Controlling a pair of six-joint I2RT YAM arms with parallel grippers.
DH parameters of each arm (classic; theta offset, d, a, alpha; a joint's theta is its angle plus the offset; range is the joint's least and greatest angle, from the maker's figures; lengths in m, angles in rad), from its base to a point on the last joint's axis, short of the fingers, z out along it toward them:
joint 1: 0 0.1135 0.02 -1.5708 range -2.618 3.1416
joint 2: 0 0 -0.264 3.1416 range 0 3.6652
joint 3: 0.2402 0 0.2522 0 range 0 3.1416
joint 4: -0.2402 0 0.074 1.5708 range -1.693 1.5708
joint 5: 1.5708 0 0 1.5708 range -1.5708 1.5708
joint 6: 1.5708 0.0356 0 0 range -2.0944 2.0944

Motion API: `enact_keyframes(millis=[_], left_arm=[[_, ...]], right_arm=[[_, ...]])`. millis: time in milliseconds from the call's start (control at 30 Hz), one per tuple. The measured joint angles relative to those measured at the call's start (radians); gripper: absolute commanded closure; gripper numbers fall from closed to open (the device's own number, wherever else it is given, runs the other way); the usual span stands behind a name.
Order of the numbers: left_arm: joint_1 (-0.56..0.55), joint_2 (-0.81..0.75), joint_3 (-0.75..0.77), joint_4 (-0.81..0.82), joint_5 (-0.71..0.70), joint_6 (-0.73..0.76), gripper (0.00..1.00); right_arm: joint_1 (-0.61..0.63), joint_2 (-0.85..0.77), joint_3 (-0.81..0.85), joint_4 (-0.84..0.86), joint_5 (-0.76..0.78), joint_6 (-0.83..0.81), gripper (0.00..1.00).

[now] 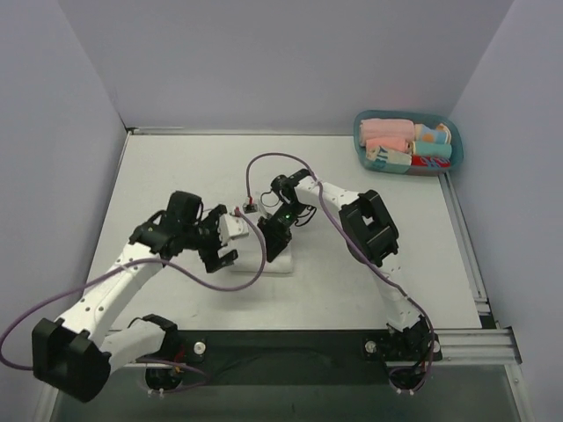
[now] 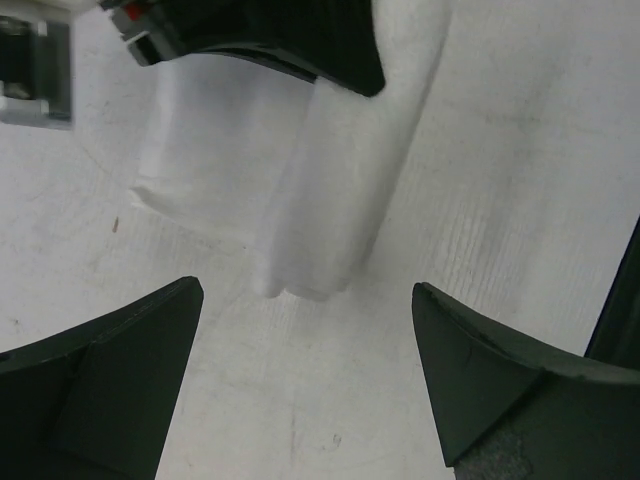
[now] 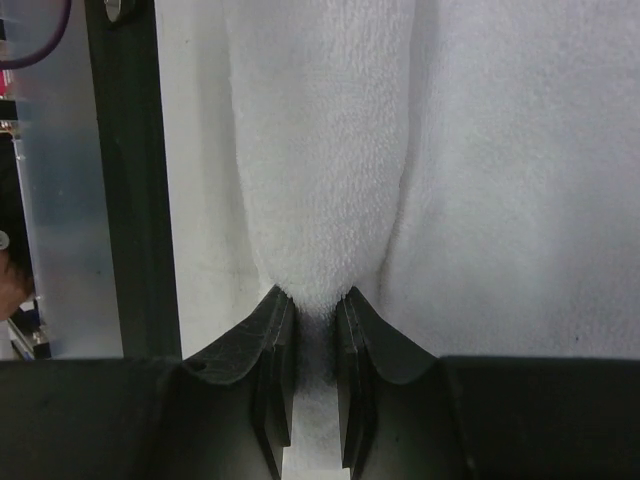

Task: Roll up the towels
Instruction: Roll the towel

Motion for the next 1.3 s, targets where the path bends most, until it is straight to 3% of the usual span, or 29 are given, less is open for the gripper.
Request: enact_keyframes(millis=[133, 333, 667, 800, 833, 1000, 1200, 1300], left_arm=[[-0.166, -0.104, -0.152, 0.076, -0.128, 0.042, 0.03], [-0.415, -0.117, -0.371, 0.306, -0.349, 0.105, 0.03], [-0.455, -0.027, -0.433, 0.562, -0.497, 0.172, 0.08], [-0.455, 0.011, -0.44, 0.617, -0.499, 0.182, 0.28], [-0.455, 0.026, -0.441, 0.618, -0.499, 0.186, 0.41], [-0.455, 0.105, -0.413, 0.589, -0.48, 0.195, 0.65], [-0.443, 0.185, -0.277, 0.425, -0.424, 0.182, 0.76], [-0.43, 0.212, -0.219, 0.338, -0.375, 0.168, 0.78]], right_arm=[[-0.015, 0.026, 0.019, -0.012, -0.031, 0.021, 1.0], [-0.016, 0.037, 0.027, -0.018, -0.047, 0.024, 1.0], [-0.017, 0.039, 0.027, -0.02, -0.049, 0.022, 1.0], [-0.017, 0.039, 0.027, -0.021, -0.05, 0.019, 1.0], [-0.017, 0.039, 0.027, -0.021, -0.051, 0.018, 0.98], [-0.017, 0.039, 0.027, -0.021, -0.05, 0.018, 0.82], [-0.034, 0.039, 0.04, -0.027, -0.001, 0.027, 0.37], [-0.053, 0.039, 0.08, -0.022, 0.039, 0.045, 0.34]])
